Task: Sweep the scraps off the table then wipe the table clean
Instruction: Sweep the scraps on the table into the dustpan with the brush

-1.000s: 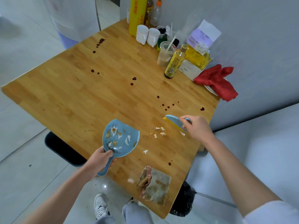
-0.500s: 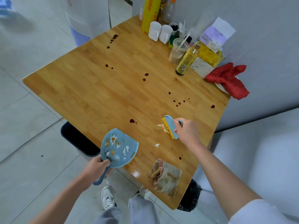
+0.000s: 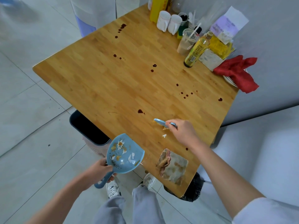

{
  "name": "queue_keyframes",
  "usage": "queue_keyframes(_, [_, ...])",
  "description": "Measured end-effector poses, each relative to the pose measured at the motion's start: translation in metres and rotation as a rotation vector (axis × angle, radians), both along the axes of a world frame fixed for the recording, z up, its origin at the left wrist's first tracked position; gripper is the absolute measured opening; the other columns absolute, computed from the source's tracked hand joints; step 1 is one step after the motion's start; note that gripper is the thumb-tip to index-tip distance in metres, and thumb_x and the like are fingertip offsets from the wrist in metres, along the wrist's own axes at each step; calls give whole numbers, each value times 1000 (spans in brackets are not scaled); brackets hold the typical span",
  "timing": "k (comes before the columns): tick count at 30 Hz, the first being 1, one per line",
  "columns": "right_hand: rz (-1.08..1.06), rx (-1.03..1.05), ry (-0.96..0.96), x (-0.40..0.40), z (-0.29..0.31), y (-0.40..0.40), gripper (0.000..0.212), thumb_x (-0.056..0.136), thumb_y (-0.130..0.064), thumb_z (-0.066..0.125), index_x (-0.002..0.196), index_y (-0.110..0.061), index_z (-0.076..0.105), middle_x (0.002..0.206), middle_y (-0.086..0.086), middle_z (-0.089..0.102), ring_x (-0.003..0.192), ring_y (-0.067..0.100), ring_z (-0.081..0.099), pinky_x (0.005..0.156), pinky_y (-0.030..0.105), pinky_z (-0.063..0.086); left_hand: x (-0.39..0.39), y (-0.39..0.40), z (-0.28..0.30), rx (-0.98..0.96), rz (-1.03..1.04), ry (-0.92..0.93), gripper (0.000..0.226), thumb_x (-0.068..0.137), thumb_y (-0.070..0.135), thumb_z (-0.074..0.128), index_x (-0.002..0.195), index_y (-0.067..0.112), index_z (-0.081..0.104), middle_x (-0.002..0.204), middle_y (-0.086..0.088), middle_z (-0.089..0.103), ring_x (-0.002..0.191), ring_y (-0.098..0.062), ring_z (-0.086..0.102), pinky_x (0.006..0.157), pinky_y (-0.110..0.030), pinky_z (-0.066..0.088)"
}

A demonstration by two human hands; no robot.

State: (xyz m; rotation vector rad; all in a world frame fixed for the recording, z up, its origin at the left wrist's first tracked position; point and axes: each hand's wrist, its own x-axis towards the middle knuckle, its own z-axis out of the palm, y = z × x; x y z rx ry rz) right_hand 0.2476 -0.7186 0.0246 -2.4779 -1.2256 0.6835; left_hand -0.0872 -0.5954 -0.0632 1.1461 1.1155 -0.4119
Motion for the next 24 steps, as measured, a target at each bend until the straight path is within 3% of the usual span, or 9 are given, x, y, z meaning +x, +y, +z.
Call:
queue_keyframes(3, [-34, 35, 23, 5, 9, -17, 22, 101, -34, 55, 110, -30, 75, 74, -19, 64, 55, 0, 53, 46, 16, 35, -9, -3, -5, -15, -30, 8, 19, 97, 3, 51, 106, 13, 65, 82, -8, 77, 68, -23, 72, 68, -39, 61])
queue_keyframes(5, [-116, 58, -37, 16, 12, -25, 23, 101, -35, 54, 111, -29, 74, 74, -11, 68, 47, 5, 49, 43, 17, 27, -17, -6, -10, -24, -64, 12, 19, 96, 2, 50, 104, 10, 64, 78, -6, 76, 65, -21, 71, 64, -36, 60])
queue_keyframes(8, [-212, 29, -87, 24, 8, -29, 27, 102, -35, 53, 116, -25, 74, 75, 2, 72, 45, 12, 45, 46, 30, 32, -34, -11, -22, -43, -95, 25, 16, 95, 1, 49, 103, 6, 63, 73, -5, 74, 61, -21, 68, 62, -36, 57])
queue_keyframes(15, [-141, 84, -17, -42, -8, -16, 26, 102, -33, 53, 111, -23, 75, 82, -6, 70, 51, 3, 46, 45, 17, 28, -62, -27, -58, -46, -172, 84, 15, 96, 2, 50, 102, 9, 62, 70, -3, 75, 62, -20, 71, 62, -35, 57])
queue_keyframes(19, [-71, 103, 22, -78, -4, -18, 27, 103, -32, 53, 115, -21, 74, 78, -9, 67, 46, 12, 51, 42, 28, 41, -46, -38, -61, -55, -214, 27, 15, 90, 9, 57, 100, 14, 68, 83, -6, 77, 72, -17, 73, 72, -39, 54])
queue_keyframes(22, [-165, 173, -11, -69, 4, -19, 26, 102, -33, 53, 113, -21, 74, 73, -20, 61, 50, 16, 57, 41, 24, 40, -29, -42, -62, -51, -220, 11, 15, 89, 10, 58, 99, 10, 70, 83, -8, 77, 73, -17, 72, 71, -36, 52])
queue_keyframes(24, [-238, 180, -45, -58, 4, -17, 25, 103, -31, 52, 109, -21, 75, 74, -15, 63, 54, 12, 55, 47, 23, 38, -20, -43, -62, -33, -229, 12, 15, 91, 10, 58, 100, 10, 70, 80, -6, 76, 70, -15, 71, 66, -29, 52])
